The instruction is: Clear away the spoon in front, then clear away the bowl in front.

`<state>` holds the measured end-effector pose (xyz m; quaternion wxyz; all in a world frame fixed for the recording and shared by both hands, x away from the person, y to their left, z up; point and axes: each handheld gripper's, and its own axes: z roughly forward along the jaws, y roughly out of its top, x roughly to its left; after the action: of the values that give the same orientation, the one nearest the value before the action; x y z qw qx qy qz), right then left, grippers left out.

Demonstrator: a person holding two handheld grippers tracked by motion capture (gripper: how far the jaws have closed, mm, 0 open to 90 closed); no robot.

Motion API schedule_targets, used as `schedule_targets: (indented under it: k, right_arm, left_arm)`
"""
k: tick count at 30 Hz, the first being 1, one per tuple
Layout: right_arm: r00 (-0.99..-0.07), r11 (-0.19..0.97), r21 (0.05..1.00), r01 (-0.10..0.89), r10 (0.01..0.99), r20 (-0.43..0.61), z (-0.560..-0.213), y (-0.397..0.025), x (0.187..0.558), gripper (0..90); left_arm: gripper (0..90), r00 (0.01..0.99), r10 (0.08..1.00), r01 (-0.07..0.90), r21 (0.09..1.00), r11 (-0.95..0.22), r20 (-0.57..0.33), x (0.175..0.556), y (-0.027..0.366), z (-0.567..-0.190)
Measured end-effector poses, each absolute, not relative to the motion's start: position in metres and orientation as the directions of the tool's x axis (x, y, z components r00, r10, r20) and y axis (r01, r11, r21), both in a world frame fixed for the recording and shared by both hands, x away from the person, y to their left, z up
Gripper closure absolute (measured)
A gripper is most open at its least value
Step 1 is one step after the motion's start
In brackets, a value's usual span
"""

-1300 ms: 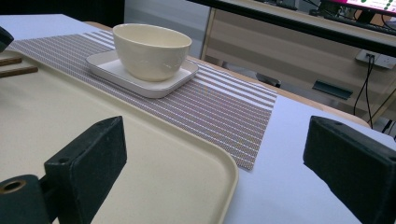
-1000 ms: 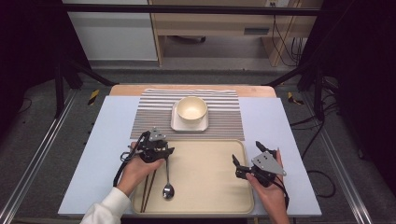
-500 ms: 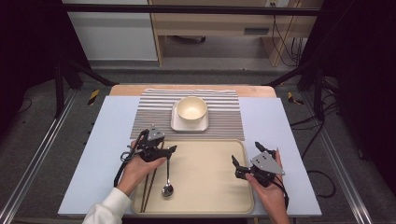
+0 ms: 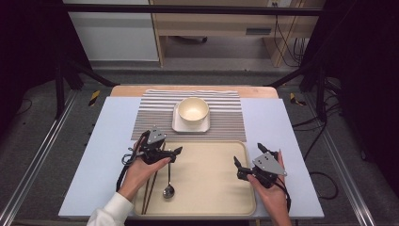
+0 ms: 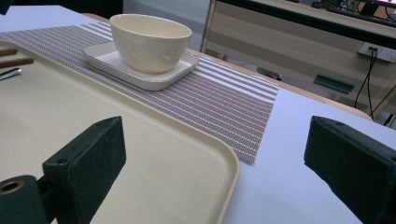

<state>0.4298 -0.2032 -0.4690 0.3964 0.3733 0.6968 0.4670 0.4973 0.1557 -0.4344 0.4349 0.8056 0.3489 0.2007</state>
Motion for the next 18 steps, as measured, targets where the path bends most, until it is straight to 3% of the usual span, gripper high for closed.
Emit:
schedule_targets:
  k: [9, 18]
  right_arm:
    - [-0.406, 0.285, 0.947, 0.147, 0.891, -0.205, -0.468, -0.203, 0.43, 5.6]
    - [-0.399, 0.274, 0.951, 0.146, 0.895, -0.197, -0.467, -0.205, 0.429, 5.6]
  left_arm:
    - [11.9, 0.692, 0.722, 0.352, 0.861, -0.368, 0.026, 0.505, 0.148, -0.419]
    - [11.4, 0.67, 0.741, 0.342, 0.868, -0.36, 0.043, 0.537, 0.137, -0.401]
